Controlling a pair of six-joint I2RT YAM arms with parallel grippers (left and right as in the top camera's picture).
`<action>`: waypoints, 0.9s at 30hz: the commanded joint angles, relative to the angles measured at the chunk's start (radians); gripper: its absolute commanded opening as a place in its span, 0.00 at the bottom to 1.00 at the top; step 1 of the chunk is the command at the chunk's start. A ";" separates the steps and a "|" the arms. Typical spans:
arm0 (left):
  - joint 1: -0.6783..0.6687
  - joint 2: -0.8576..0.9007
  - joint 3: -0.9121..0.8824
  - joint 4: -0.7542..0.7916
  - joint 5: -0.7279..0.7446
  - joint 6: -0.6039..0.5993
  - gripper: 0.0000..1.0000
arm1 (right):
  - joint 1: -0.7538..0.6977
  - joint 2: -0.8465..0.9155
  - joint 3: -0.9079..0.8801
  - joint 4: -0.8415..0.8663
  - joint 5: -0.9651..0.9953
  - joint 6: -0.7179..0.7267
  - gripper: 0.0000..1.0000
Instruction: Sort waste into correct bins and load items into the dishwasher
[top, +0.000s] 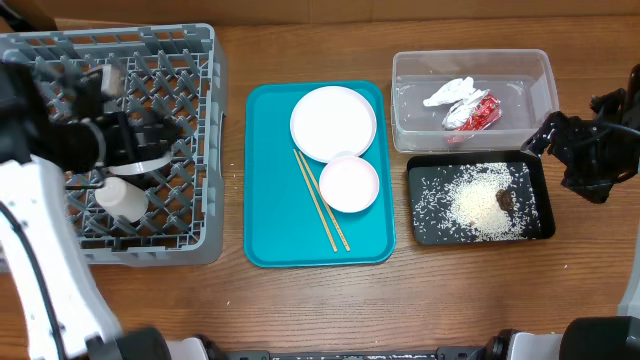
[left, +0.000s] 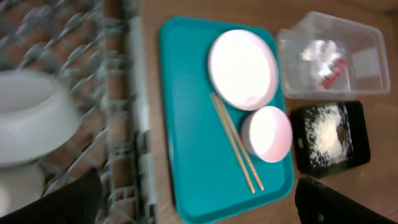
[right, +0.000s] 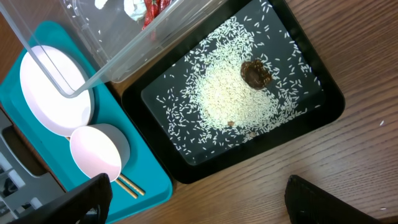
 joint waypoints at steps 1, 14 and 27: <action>-0.172 -0.065 -0.002 0.052 -0.061 -0.069 1.00 | -0.002 -0.028 0.013 0.003 -0.011 -0.001 0.91; -0.735 0.081 -0.002 0.338 -0.285 -0.119 1.00 | -0.002 -0.028 0.013 -0.025 0.065 0.001 0.97; -1.070 0.384 -0.002 0.320 -0.593 -0.150 1.00 | -0.002 -0.028 0.013 -0.032 0.083 0.003 1.00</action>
